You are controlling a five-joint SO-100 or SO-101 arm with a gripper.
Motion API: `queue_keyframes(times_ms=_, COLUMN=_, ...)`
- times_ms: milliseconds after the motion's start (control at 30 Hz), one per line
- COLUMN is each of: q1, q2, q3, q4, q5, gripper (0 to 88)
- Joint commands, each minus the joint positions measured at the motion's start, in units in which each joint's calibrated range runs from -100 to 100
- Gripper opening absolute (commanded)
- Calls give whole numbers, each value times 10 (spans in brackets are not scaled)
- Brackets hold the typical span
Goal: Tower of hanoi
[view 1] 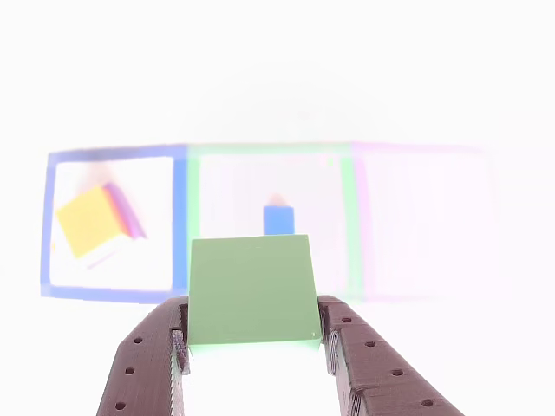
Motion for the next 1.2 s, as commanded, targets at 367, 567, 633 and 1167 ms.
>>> queue_keyframes(times_ms=367, q1=-198, q2=-18, q3=68, q4=-105, q5=0, gripper=41)
queue_keyframes(times_ms=567, q1=-214, q2=-24, q3=98, q4=-140, q5=0, gripper=44)
queue_keyframes(times_ms=633, q1=-213, q2=-35, q3=121, q4=-163, q5=0, gripper=44)
queue_keyframes(times_ms=1167, q1=-215, q2=-34, q3=402, q4=-488, q5=0, gripper=44)
